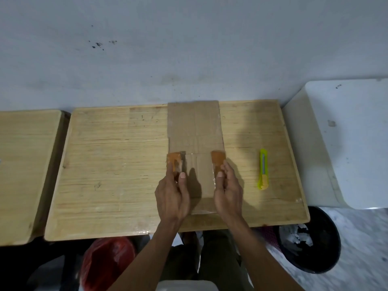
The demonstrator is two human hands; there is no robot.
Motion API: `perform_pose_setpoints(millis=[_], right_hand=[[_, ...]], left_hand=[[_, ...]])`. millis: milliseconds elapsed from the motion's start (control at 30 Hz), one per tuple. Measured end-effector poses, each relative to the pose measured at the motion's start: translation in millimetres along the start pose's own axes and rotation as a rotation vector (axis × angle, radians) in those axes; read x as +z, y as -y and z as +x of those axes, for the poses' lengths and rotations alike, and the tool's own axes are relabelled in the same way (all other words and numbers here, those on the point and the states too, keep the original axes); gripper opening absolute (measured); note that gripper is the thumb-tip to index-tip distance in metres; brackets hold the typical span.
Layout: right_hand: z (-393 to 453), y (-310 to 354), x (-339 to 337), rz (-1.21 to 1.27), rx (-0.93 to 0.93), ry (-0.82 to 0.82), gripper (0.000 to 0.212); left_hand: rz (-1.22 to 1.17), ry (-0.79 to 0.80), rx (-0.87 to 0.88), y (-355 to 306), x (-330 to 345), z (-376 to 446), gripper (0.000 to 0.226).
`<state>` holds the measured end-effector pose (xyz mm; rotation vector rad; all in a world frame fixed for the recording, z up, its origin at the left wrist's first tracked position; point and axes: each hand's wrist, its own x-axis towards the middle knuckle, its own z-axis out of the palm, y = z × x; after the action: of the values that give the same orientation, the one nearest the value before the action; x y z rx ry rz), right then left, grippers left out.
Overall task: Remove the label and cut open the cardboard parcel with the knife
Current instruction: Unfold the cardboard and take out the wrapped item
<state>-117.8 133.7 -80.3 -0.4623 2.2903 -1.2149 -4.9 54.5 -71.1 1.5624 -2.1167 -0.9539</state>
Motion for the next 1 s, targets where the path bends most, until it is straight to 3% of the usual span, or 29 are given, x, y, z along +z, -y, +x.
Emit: perform_pose_setpoints(millis=[233, 433, 600, 833, 1000], right_hand=[[17.6, -3.9, 9.9, -0.092, 0.035, 0.042, 0.048], [45.0, -0.2, 19.7, -0.065, -0.044, -0.115, 0.037], [70.8, 8.5, 25.8, 0.050, -0.047, -0.185, 0.037], [88.6, 15.3, 30.7, 0.137, 0.164, -0.087, 0.053], [97.3, 21.4, 32.5, 0.128, 0.176, -0.024, 0.061]], left_hand=[[0.076, 0.035, -0.083, 4.8, 14.4, 20.2, 0.048], [0.061, -0.023, -0.154, 8.3, 29.7, 43.2, 0.036], [-0.026, -0.036, -0.176, 4.8, 35.2, 66.1, 0.051], [-0.179, -0.051, -0.331, 5.0, 43.5, 92.0, 0.088], [-0.306, 0.019, -0.443, -4.7, 36.8, 97.4, 0.093]])
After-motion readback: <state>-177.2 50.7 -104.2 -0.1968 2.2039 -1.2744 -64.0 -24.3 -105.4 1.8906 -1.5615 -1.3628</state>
